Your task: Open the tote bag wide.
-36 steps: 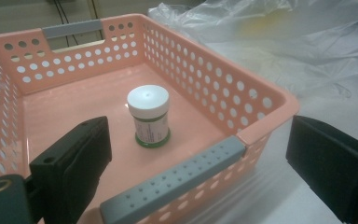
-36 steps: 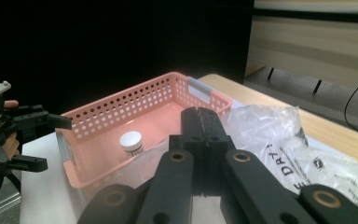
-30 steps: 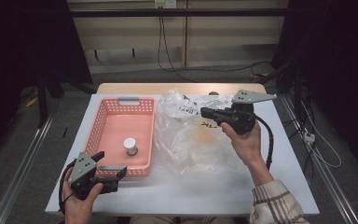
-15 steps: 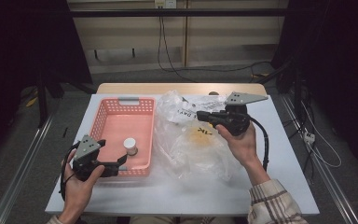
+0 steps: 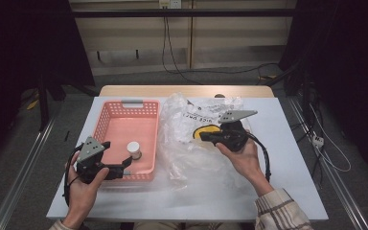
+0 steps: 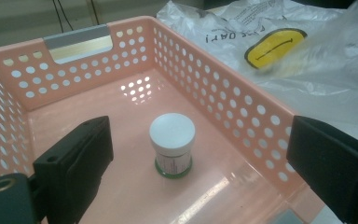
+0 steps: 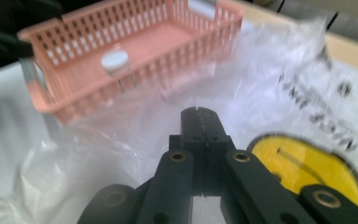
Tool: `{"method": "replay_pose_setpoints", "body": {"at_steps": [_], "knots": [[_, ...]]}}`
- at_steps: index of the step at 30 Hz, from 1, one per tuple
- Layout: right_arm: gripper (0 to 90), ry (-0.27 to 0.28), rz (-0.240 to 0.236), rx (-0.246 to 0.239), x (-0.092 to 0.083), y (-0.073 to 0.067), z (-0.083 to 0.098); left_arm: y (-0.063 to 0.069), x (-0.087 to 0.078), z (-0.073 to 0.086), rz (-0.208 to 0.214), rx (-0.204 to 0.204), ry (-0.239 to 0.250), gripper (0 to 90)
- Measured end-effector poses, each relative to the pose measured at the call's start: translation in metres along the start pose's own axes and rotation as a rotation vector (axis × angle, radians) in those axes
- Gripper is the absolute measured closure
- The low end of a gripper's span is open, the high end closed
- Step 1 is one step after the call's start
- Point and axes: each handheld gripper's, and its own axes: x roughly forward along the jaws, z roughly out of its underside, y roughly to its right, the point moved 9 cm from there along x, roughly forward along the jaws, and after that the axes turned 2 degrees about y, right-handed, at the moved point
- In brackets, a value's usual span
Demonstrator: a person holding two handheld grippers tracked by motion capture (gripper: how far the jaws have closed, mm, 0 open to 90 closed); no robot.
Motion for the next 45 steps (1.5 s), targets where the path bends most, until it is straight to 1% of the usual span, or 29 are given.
{"method": "replay_pose_setpoints", "body": {"at_steps": [3, 7, 9, 12, 13, 15, 16, 17, 18, 20, 21, 22, 24, 25, 26, 28, 29, 30, 31, 32, 33, 34, 36, 38, 39, 40, 41, 42, 45], "knots": [[90.0, -0.045, -0.008, 0.001, 0.011, 0.002, 0.021, 0.003, 0.002, 0.003, 0.007, -0.003, -0.004, 6.9], [90.0, -0.125, 0.008, 0.003, 0.025, 0.006, 0.05, 0.005, 0.004, 0.007, 0.017, -0.002, -0.01, 6.9], [90.0, -0.15, 0.015, 0.007, 0.029, 0.008, 0.06, 0.006, 0.004, 0.008, 0.02, 0.003, -0.015, 6.9], [88.5, -0.177, 0.029, -0.006, 0.031, 0.009, 0.067, 0.007, 0.003, 0.008, 0.02, -0.001, -0.011, 6.9], [67.5, -0.183, 0.043, -0.007, 0.031, 0.008, 0.067, 0.007, 0.002, 0.008, 0.02, -0.001, -0.011, 6.9], [67.6, -0.19, 0.045, -0.012, 0.03, 0.007, 0.068, 0.007, 0.002, 0.009, 0.02, 0.003, -0.01, 6.9], [65.8, -0.195, 0.046, -0.023, 0.03, 0.006, 0.069, 0.007, 0.002, 0.009, 0.021, 0.0, -0.008, 6.9], [61.3, -0.195, 0.045, -0.028, 0.029, 0.004, 0.07, 0.007, 0.002, 0.009, 0.021, 0.002, -0.012, 6.9], [53.3, -0.229, 0.043, -0.034, 0.03, 0.002, 0.075, 0.007, 0.002, 0.01, 0.021, 0.006, -0.013, 6.9], [47.3, -0.264, 0.034, -0.038, 0.03, -0.002, 0.081, 0.007, 0.002, 0.01, 0.021, 0.009, -0.015, 6.9], [47.3, -0.264, 0.034, -0.038, 0.03, -0.002, 0.081, 0.008, 0.002, 0.009, 0.021, 0.006, -0.013, 6.9], [40.2, -0.302, 0.042, -0.057, 0.029, -0.004, 0.087, 0.008, 0.002, 0.009, 0.022, 0.007, -0.01, 6.9], [38.3, -0.312, 0.039, -0.062, 0.028, -0.005, 0.089, 0.008, 0.002, 0.009, 0.023, 0.005, -0.01, 6.9], [33.6, -0.322, 0.029, -0.054, 0.026, -0.008, 0.093, 0.009, 0.002, 0.009, 0.024, 0.005, -0.011, 6.9], [33.6, -0.322, 0.029, -0.054, 0.026, -0.008, 0.093, 0.009, 0.003, 0.009, 0.025, 0.005, -0.009, 6.9], [27.6, -0.34, 0.002, -0.044, 0.027, -0.015, 0.1, 0.009, 0.003, 0.009, 0.026, 0.001, -0.009, 6.9], [27.6, -0.34, 0.002, -0.044, 0.027, -0.015, 0.1, 0.01, 0.003, 0.009, 0.026, 0.002, -0.008, 6.9], [25.4, -0.364, -0.019, -0.055, 0.03, -0.021, 0.106, 0.01, 0.003, 0.009, 0.026, 0.003, -0.009, 6.9], [25.4, -0.364, -0.019, -0.055, 0.03, -0.021, 0.106, 0.01, 0.003, 0.009, 0.026, 0.005, -0.009, 6.9], [22.3, -0.38, -0.031, -0.059, 0.031, -0.024, 0.109, 0.01, 0.003, 0.009, 0.027, 0.005, -0.007, 6.9], [21.7, -0.379, -0.028, -0.073, 0.032, -0.026, 0.109, 0.01, 0.003, 0.009, 0.026, 0.009, -0.009, 6.9], [21.7, -0.379, -0.028, -0.073, 0.032, -0.026, 0.109, 0.009, 0.002, 0.009, 0.026, 0.012, -0.01, 6.9], [19.3, -0.385, -0.048, -0.089, 0.033, -0.032, 0.11, 0.01, 0.002, 0.009, 0.028, 0.004, -0.005, 6.9], [18.9, -0.401, -0.034, -0.116, 0.033, -0.036, 0.112, 0.01, 0.002, 0.009, 0.028, 0.001, -0.005, 6.9], [18.6, -0.407, -0.024, -0.145, 0.033, -0.038, 0.114, 0.01, 0.002, 0.01, 0.027, 0.0, -0.005, 6.9], [22.0, -0.409, -0.017, -0.142, 0.033, -0.038, 0.113, 0.009, 0.001, 0.009, 0.026, 0.002, -0.005, 6.9], [22.0, -0.409, -0.017, -0.142, 0.033, -0.038, 0.113, 0.009, 0.001, 0.01, 0.024, 0.007, -0.007, 6.9], [26.4, -0.409, -0.014, -0.143, 0.033, -0.036, 0.113, 0.009, 0.001, 0.01, 0.023, 0.006, -0.006, 6.9], [39.2, -0.406, 0.0, -0.124, 0.031, -0.032, 0.111, 0.009, 0.001, 0.01, 0.022, 0.007, -0.006, 6.9]]}}
